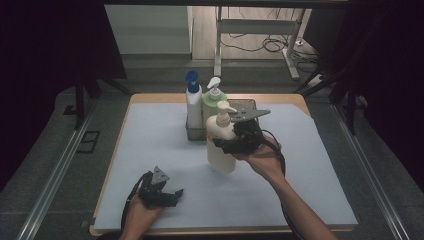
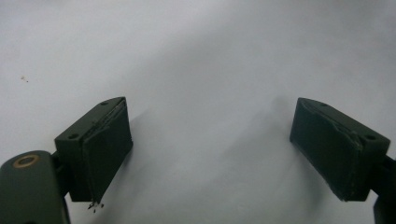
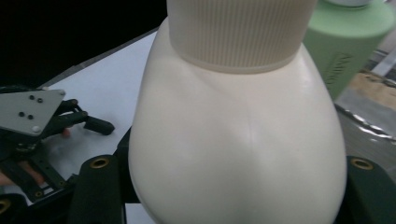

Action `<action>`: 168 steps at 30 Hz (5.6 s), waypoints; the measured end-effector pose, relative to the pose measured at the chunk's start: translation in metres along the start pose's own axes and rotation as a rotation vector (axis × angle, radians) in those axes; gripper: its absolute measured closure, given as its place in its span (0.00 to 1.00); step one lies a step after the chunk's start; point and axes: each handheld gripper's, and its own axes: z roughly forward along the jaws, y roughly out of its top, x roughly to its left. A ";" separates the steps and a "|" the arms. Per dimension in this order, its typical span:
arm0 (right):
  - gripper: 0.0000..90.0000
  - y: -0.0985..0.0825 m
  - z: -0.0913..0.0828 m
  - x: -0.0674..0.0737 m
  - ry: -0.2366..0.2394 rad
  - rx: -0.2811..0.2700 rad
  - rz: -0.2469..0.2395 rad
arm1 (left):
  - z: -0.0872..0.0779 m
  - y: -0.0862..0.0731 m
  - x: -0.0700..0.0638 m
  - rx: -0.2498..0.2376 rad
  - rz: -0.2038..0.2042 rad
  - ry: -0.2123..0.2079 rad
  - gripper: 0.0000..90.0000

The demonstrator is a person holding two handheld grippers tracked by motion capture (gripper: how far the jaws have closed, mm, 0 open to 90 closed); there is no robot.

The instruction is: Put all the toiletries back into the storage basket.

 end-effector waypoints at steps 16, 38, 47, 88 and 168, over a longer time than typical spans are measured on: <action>0.41 0.007 -0.041 -0.032 -0.117 -0.045 0.047 | 0.000 0.000 0.000 0.003 0.000 -0.001 0.14; 0.41 0.021 -0.031 -0.063 -0.269 -0.077 0.103 | 0.000 0.000 0.000 0.001 0.000 0.000 0.14; 0.41 0.027 -0.017 -0.071 -0.293 -0.086 0.120 | 0.000 0.000 0.000 0.000 -0.003 0.001 0.13; 0.41 0.050 0.031 -0.111 -0.387 -0.118 0.166 | 0.000 0.000 0.000 0.002 0.002 -0.002 0.14; 0.36 -0.011 0.073 -0.124 -0.343 -0.001 0.209 | 0.000 0.000 0.000 0.006 0.003 -0.002 0.14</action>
